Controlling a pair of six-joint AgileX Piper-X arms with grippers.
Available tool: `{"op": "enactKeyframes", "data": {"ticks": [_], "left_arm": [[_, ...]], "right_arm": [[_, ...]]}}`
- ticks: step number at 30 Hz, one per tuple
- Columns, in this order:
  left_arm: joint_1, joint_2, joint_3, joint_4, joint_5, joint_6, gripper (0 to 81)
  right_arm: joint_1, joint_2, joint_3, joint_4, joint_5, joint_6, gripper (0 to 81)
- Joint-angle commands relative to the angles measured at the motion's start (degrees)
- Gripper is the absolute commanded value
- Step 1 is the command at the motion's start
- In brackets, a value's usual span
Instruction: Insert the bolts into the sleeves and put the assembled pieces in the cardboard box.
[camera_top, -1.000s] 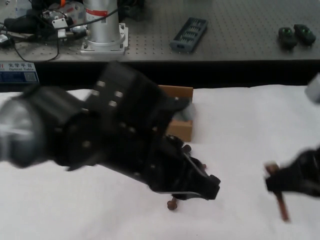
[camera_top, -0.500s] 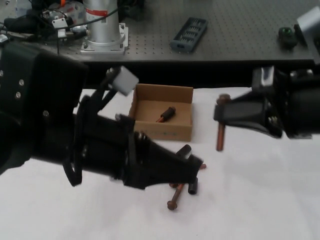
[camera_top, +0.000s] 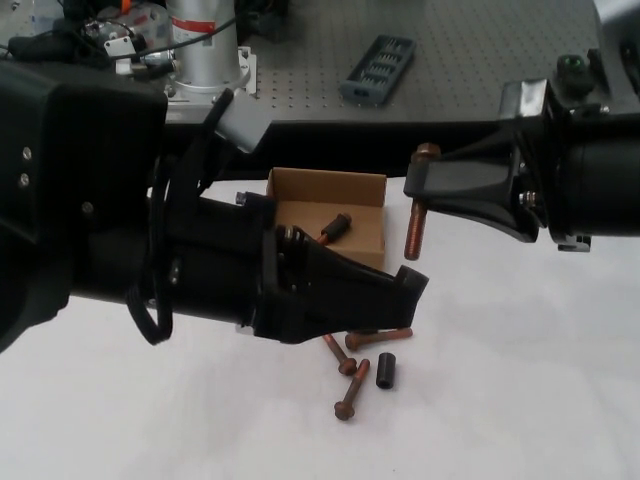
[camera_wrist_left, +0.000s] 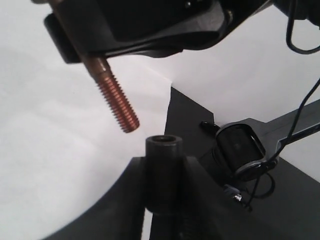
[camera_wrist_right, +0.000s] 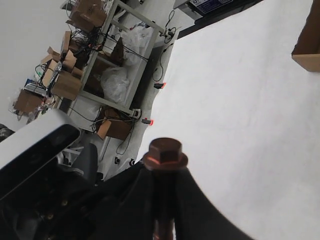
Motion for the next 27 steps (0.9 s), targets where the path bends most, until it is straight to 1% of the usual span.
{"op": "enactKeyframes", "data": {"ticks": [1,6,10,12,20,23,27], "left_arm": [[0.10,-0.44,-0.27,-1.27,-1.59,-0.79,0.6],[0.10,-0.29,-0.27,-1.27,-2.36,-0.79,0.6],[0.10,-0.29,-0.27,-1.27,-5.59,-0.79,0.6],[0.10,-0.29,-0.27,-1.55,-5.97,-0.79,0.6],[0.10,-0.29,-0.27,-8.55,-6.61,-5.94,0.6],[0.10,-0.29,-0.27,-9.81,-7.20,-7.47,0.6],[0.10,-0.29,-0.27,-9.80,-7.60,-8.39,0.6]], "right_arm": [[0.12,0.02,-0.05,-1.43,-1.19,0.26,2.8],[0.12,0.02,-0.05,-1.43,-2.33,0.26,2.8],[0.12,0.02,-0.05,-1.43,-2.59,0.26,2.8],[0.12,0.02,-0.05,-1.43,-2.59,0.26,2.8],[0.12,0.02,-0.05,-1.43,-3.33,-0.12,2.8],[0.12,0.02,-0.05,-1.43,-3.33,-1.04,2.8],[0.12,0.02,-0.05,-1.43,-2.38,-4.36,2.8]]}}
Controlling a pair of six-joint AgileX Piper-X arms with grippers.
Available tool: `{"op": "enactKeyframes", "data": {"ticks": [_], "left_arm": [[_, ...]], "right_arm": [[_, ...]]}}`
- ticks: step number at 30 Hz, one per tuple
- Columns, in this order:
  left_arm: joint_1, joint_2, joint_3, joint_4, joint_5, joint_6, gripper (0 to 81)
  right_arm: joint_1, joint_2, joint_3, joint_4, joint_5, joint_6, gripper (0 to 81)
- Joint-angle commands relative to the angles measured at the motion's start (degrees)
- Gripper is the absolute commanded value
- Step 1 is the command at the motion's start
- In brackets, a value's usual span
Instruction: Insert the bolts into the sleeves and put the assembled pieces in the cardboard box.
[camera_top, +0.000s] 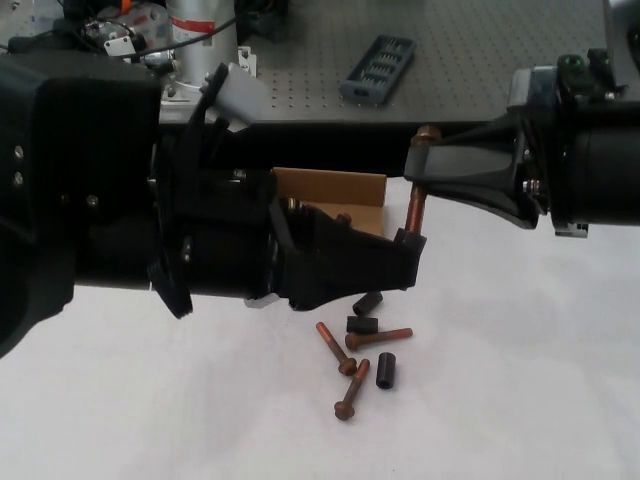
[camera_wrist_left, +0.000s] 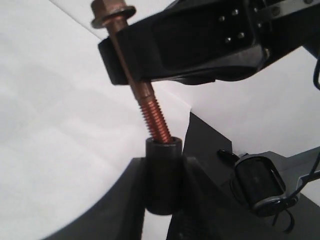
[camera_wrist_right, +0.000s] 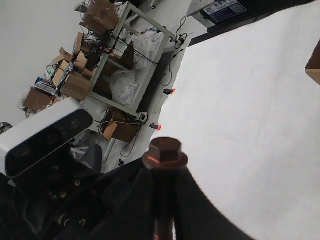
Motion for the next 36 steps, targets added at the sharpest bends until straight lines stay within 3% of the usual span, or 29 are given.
{"op": "enactKeyframes", "data": {"ticks": [1,8,11,21,32,36], "left_arm": [[0.10,-0.29,-0.53,-3.56,-1.26,-1.51,0.6],[0.10,-0.29,-0.53,-3.56,-4.66,-1.50,0.6],[0.10,-0.29,-0.53,-3.56,-4.70,-1.50,0.6],[0.10,-0.29,-0.53,-3.81,-8.31,-3.20,0.6],[0.10,-0.29,-0.53,-5.22,-9.23,-3.27,0.6],[0.10,-0.29,-0.53,-7.08,-10.31,-3.27,0.6]], "right_arm": [[0.12,0.02,-0.05,0.74,-0.15,-3.12,2.8],[0.12,-0.23,-0.05,0.85,1.82,-5.49,2.8],[0.61,-1.10,-0.05,0.85,5.73,-5.59,2.8],[4.46,-2.51,-0.05,0.85,12.48,-6.72,2.8],[4.79,-2.87,-0.05,1.36,10.86,-6.72,2.8],[4.79,-3.16,-0.05,3.49,7.33,-7.63,2.8]]}}
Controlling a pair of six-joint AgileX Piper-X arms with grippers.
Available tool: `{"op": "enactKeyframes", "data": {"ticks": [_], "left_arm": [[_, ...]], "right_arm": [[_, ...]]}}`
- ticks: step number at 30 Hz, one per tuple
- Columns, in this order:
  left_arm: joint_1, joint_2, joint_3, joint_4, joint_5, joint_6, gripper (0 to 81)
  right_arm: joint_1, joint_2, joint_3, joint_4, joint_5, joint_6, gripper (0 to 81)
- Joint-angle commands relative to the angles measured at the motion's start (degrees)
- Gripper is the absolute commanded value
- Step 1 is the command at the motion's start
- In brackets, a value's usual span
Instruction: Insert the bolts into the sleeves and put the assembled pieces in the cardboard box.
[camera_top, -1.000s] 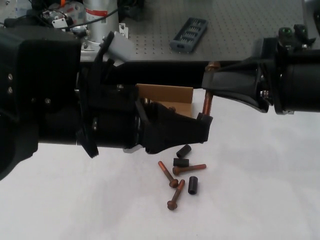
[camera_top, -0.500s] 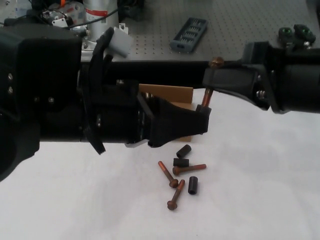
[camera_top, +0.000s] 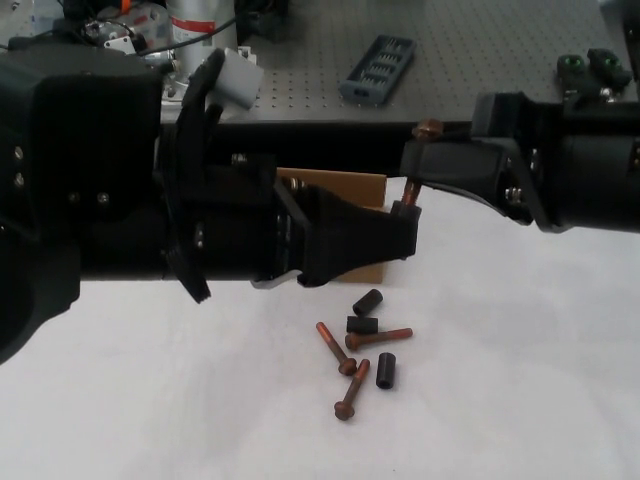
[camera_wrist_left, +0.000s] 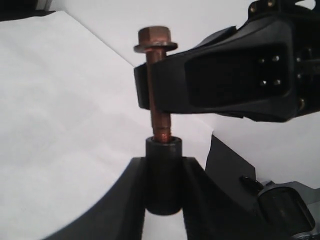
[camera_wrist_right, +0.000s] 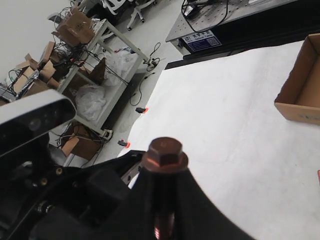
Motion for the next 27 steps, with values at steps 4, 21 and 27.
{"op": "enactKeyframes", "data": {"ticks": [4,21,27], "left_arm": [[0.35,-0.53,-0.58,-2.91,-3.73,-0.28,0.6],[0.35,-0.53,-0.58,-2.90,-3.58,-0.28,0.6],[0.35,-0.53,-0.58,-4.10,-3.58,-0.28,0.6]], "right_arm": [[0.17,-1.32,-0.05,5.62,-7.19,-2.88,2.8],[0.17,-1.32,-0.05,6.53,-7.14,-8.50,42.0],[0.17,-1.32,-0.05,6.67,-7.55,-7.94,38.5]]}}
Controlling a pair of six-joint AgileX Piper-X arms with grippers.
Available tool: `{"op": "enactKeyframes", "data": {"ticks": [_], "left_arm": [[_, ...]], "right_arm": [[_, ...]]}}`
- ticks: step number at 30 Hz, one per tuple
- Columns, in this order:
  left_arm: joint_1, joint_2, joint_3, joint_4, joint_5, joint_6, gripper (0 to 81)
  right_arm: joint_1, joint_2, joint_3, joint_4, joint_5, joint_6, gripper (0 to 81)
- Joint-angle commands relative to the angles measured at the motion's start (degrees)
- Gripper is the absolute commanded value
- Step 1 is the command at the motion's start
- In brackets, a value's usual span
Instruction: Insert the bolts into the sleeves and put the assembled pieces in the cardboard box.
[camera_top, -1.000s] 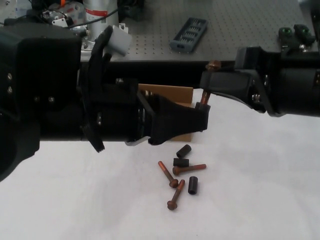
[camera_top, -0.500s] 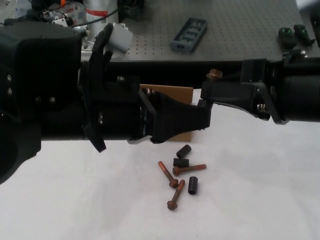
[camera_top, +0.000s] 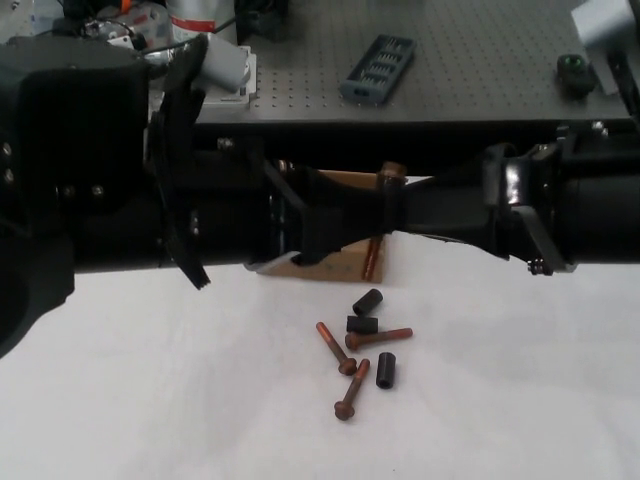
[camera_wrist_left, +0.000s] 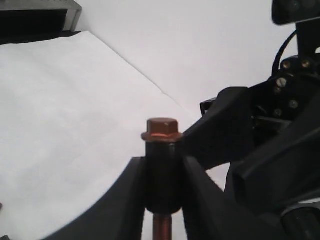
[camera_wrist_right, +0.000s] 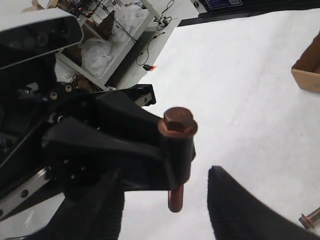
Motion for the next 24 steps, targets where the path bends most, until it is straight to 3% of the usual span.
{"op": "enactKeyframes", "data": {"ticks": [1,8,12,17,24], "left_arm": [[0.05,-0.53,-0.87,-3.55,-0.23,-0.15,0.6],[0.87,-0.53,-0.98,-4.25,-4.34,4.06,0.6],[2.81,-0.15,-1.01,-4.38,-5.79,12.82,0.6],[6.29,5.18,-3.74,-4.04,-6.23,13.20,0.6],[10.44,19.22,-13.38,-3.22,-5.80,13.20,0.6]], "right_arm": [[0.03,-0.58,-0.12,0.46,-1.01,-0.07,38.5],[-1.63,-2.67,-0.12,7.03,-2.03,-4.90,38.5],[-4.06,-5.43,-0.12,13.72,-0.90,-10.24,37.9],[-7.93,-7.70,-0.12,22.05,2.06,-17.89,35.1],[-13.16,-7.71,-0.12,31.91,2.07,-24.77,18.5]]}}
